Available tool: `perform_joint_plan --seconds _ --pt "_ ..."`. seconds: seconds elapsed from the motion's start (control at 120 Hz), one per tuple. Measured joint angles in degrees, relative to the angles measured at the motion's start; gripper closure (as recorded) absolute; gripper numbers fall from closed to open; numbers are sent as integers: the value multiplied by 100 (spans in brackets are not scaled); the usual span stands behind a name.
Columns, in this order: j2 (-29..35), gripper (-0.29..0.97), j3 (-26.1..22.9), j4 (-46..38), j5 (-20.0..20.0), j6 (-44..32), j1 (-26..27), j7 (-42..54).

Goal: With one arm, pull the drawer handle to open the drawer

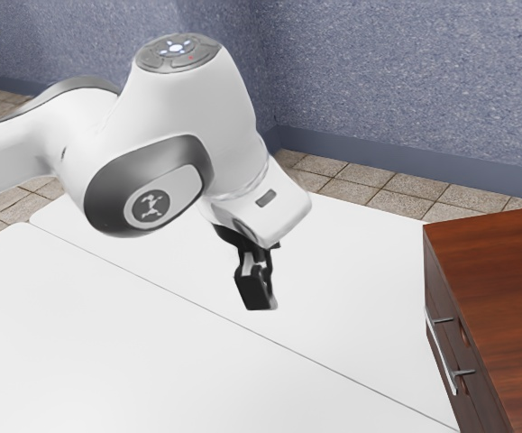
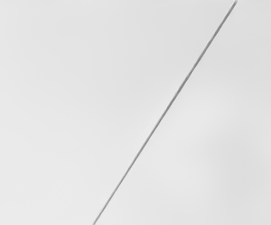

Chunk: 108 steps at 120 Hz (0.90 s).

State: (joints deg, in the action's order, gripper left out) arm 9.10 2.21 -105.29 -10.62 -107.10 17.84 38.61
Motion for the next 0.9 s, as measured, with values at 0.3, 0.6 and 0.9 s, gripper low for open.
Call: perform_joint_plan --seconds 0.3,0.6,0.9 --pt "-28 0 5 -457 10 -771 250 732" --pt "-26 0 8 -649 333 -1356 436 1454" --pt "5 0 62 -738 585 -1648 635 2509"
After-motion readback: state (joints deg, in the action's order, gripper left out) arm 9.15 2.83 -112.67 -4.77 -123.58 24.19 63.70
